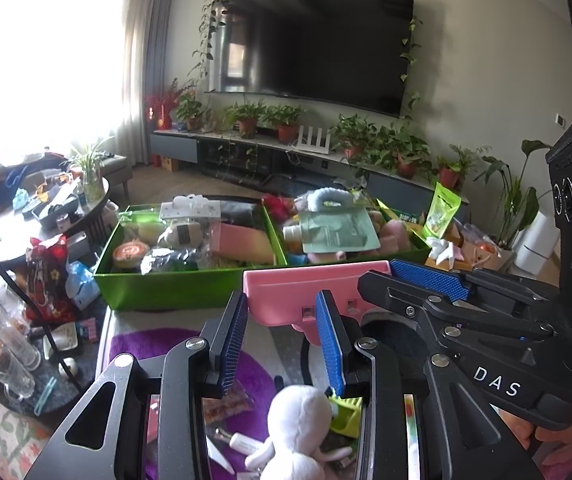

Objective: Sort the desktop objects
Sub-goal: 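Carry the pink clip in the left tool over the green box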

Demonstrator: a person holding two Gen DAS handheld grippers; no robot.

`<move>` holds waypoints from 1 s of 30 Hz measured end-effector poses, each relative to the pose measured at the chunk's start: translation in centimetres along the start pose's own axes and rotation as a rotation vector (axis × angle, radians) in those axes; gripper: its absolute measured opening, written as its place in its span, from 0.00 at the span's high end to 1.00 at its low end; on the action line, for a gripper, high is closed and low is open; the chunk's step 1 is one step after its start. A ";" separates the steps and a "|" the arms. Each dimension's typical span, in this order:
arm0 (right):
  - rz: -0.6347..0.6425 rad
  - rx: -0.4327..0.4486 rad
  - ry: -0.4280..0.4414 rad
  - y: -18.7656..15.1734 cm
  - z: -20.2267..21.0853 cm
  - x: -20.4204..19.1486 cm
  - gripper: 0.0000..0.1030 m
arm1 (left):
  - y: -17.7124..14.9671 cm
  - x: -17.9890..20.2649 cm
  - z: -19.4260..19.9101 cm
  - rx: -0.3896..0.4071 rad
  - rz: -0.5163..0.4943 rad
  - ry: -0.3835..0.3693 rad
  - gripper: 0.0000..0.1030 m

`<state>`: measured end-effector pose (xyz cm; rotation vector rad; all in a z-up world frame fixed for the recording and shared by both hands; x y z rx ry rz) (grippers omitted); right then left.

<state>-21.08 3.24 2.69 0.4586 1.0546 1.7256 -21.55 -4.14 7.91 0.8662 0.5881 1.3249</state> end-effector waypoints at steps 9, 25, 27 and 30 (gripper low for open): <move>0.027 0.018 -0.022 2.3 -1.6 0.5 0.70 | 1.6 -0.7 -1.5 0.014 -0.017 0.006 0.67; 0.043 0.004 -0.017 5.9 -6.1 1.0 0.70 | 4.6 -3.3 -5.2 0.009 -0.001 0.025 0.67; 0.034 -0.005 -0.011 6.2 -6.8 1.1 0.70 | 4.8 -3.7 -5.8 0.008 0.007 0.027 0.67; 0.035 -0.009 -0.011 6.6 -7.8 1.2 0.70 | 5.2 -4.3 -6.6 0.004 0.015 0.025 0.67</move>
Point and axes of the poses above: each gripper's, at about its wrist camera, not at the fingertips, and z roughly against the way its jaws point, x to its right, y to its top, the point moved 6 cm from there along -z, roughly the way its jaws point, and after that the axes turned 2 degrees about -x, right-handed, at the moved point
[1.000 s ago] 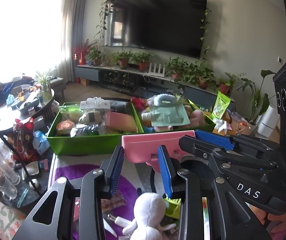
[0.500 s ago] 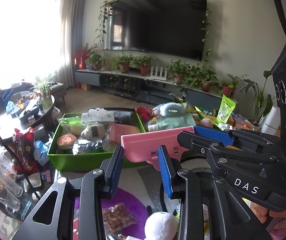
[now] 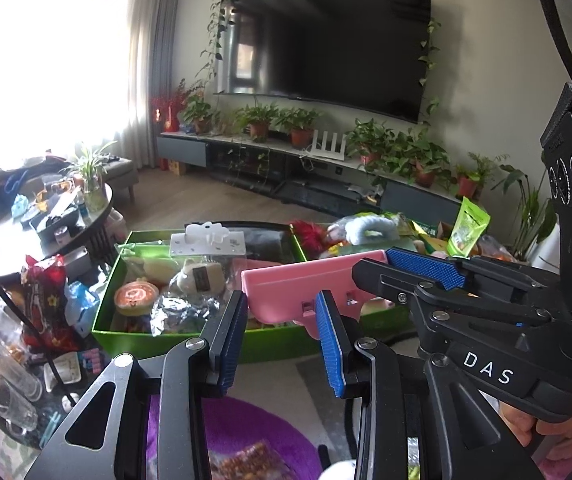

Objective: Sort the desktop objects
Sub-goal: 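Carry the pink clip in the left tool over the green box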

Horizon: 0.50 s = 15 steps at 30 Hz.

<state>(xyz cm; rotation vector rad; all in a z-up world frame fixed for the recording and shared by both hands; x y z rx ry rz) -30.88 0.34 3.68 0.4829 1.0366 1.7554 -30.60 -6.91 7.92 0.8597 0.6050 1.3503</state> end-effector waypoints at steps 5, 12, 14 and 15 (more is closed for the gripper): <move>-0.003 -0.012 0.004 0.8 -1.9 0.5 0.70 | 0.6 -1.0 -1.8 -0.008 0.012 0.000 0.67; -0.020 -0.047 0.009 1.0 -4.8 1.5 0.70 | 0.8 -2.0 -5.0 -0.046 0.025 -0.002 0.67; -0.027 -0.062 0.009 1.0 -5.7 1.9 0.70 | 0.7 -2.2 -5.7 -0.057 0.027 -0.002 0.67; -0.031 -0.070 0.010 0.9 -6.2 2.0 0.70 | 0.6 -2.3 -6.2 -0.064 0.028 -0.001 0.67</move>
Point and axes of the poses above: each gripper's, at about its wrist camera, not at the fingertips, and z roughly against the way its jaws point, x to its right, y to its top, the point moved 6 cm from there along -z, roughly the way its jaws point, and after that the axes turned 2 degrees about -x, right-handed, at the moved point
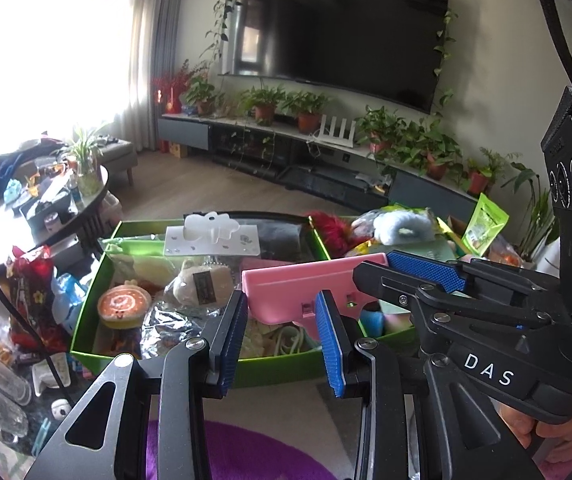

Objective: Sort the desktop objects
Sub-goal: 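Carry the pink clip in the left tool over the green box, then open the left tool to drop the pink clip into the green box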

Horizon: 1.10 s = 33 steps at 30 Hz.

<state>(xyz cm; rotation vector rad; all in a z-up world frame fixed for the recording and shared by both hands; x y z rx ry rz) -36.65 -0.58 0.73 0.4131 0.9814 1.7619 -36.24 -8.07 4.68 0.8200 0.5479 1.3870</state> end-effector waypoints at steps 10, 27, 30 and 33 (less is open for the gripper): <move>-0.020 -0.051 0.002 -0.2 -3.1 1.0 0.70 | -0.5 -0.9 -2.6 -0.043 0.010 -0.002 0.67; -0.030 -0.127 -0.036 -1.7 -5.8 2.0 0.71 | -1.9 -1.6 -5.3 -0.112 0.031 -0.008 0.67; -0.027 -0.127 -0.031 -1.7 -5.6 1.9 0.71 | -1.9 -1.6 -5.2 -0.114 0.036 -0.015 0.67; -0.025 -0.125 -0.028 -1.6 -5.4 1.8 0.71 | -1.8 -1.5 -4.7 -0.105 0.032 -0.009 0.67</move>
Point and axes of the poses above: each gripper's, at about its wrist camera, not at the fingertips, and z roughly against the way its jaws point, x to its right, y to its top, the point moved 6 cm from there along -z, roughly the way its jaws point, and after that the axes turned 2 degrees about -x, right-handed, at the moved point
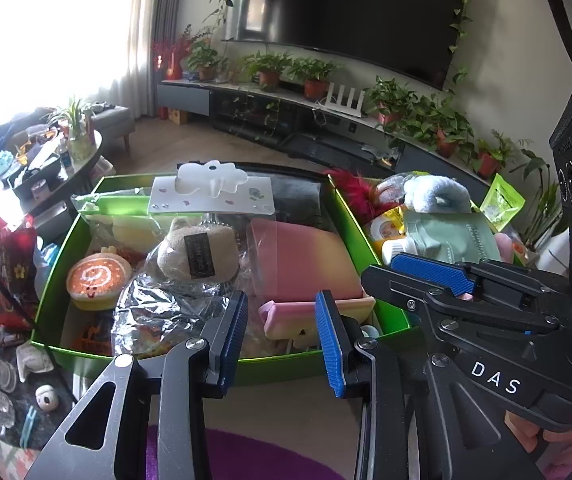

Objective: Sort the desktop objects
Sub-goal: 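Open the left tool to drop the pink clip into the green box, then move the open left tool back from the green box to the towel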

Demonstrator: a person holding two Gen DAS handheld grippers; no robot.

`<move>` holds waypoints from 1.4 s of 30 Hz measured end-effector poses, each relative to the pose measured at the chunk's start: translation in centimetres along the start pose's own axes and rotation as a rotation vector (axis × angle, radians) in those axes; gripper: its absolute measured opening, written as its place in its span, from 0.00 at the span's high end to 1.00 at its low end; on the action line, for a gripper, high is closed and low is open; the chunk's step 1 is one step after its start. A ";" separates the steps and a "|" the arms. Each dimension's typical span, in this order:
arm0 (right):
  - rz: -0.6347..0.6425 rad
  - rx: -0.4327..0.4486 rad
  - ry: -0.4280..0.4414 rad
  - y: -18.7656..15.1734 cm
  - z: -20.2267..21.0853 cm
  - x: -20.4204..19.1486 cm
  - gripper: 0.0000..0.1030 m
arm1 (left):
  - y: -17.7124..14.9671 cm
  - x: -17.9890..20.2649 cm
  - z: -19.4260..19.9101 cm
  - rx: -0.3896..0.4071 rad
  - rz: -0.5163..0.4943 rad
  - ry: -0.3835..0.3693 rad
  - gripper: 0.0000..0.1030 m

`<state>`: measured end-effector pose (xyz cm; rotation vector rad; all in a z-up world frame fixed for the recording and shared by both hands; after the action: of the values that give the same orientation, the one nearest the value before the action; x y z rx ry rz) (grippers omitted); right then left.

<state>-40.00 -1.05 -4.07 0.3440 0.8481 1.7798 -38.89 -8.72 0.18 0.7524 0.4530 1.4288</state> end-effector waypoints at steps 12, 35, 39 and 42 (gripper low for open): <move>0.019 0.052 0.003 0.6 4.0 -1.1 0.71 | 1.0 1.1 3.7 0.051 -0.015 0.001 0.67; 0.082 0.142 0.051 -3.0 15.0 -5.9 0.69 | -2.0 3.8 14.3 0.140 -0.028 0.011 0.67; 0.094 0.162 0.053 -3.9 16.9 -6.6 0.68 | -3.0 4.2 16.2 0.166 -0.031 0.028 0.58; 0.095 0.167 0.060 -4.7 18.0 -6.9 0.67 | -3.9 4.5 17.3 0.165 -0.024 0.011 0.57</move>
<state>-23.26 0.22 6.47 0.4476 1.0415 1.8183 -23.63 -7.52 10.14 0.8691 0.5919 1.3856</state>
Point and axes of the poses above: each gripper's, at about its wrist camera, not at the fingertips, and z roughly against the way its jaws point, x to its right, y to its top, the point moved 6 cm from there along -z, roughly the way its jaws point, and after that the axes turned 2 degrees about -x, right-handed, at the moved point
